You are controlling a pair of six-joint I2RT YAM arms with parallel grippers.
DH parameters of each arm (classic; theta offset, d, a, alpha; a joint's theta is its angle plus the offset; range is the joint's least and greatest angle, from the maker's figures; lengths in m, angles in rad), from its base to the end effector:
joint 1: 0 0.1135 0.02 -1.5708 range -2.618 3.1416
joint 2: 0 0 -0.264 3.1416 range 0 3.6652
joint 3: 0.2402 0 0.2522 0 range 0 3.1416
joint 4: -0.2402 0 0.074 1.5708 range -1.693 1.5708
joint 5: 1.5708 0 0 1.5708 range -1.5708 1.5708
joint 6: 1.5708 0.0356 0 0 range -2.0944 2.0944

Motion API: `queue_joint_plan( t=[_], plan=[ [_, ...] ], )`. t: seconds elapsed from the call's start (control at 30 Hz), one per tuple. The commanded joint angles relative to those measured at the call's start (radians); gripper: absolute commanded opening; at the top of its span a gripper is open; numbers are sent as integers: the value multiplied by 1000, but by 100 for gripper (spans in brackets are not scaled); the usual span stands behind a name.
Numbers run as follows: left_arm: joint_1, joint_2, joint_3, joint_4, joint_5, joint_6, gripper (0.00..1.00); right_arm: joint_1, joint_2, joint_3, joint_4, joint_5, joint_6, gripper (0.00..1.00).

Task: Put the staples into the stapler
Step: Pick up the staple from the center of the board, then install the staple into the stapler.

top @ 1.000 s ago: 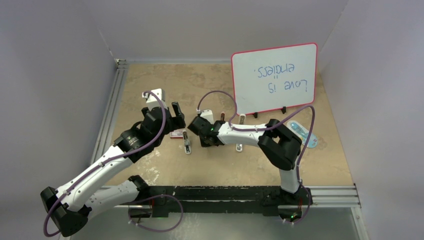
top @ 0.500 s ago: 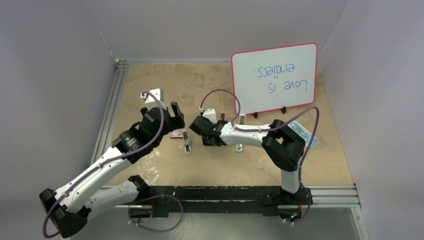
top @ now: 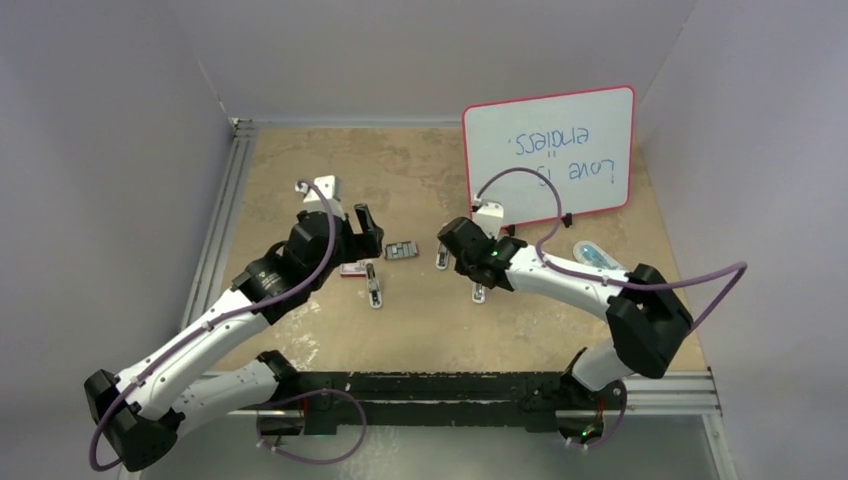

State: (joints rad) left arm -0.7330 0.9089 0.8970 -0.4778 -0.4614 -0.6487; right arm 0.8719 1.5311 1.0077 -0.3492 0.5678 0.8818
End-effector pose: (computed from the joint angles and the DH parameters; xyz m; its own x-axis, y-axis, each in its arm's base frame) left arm 0.1569 -0.1199 0.3290 -0.4641 -0.3101 -0.8297 0.0336 0.9299 -0.3663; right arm 0.2196 0.2315 0.2271 -0.6398 0.2502 -0.7267 0.1115 0.9658 0.2343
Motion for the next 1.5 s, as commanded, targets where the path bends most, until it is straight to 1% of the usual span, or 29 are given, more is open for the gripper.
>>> queue_joint_plan(
  t=[0.0,0.23,0.53,1.03,1.47],
  plan=[
    [2,31,-28,149,166,61,83,-37,-67,-92,6,40,65,15],
    [3,91,-5,169,183,65,83,-53,-89,-160,51,29,58,15],
    [3,132,0,179,190,48,83,-54,-113,-181,54,32,35,15],
    [3,147,6,183,202,56,83,-54,-110,-198,46,29,8,15],
    [2,160,6,183,206,52,83,-54,-91,-208,75,4,-17,15]
  ],
)
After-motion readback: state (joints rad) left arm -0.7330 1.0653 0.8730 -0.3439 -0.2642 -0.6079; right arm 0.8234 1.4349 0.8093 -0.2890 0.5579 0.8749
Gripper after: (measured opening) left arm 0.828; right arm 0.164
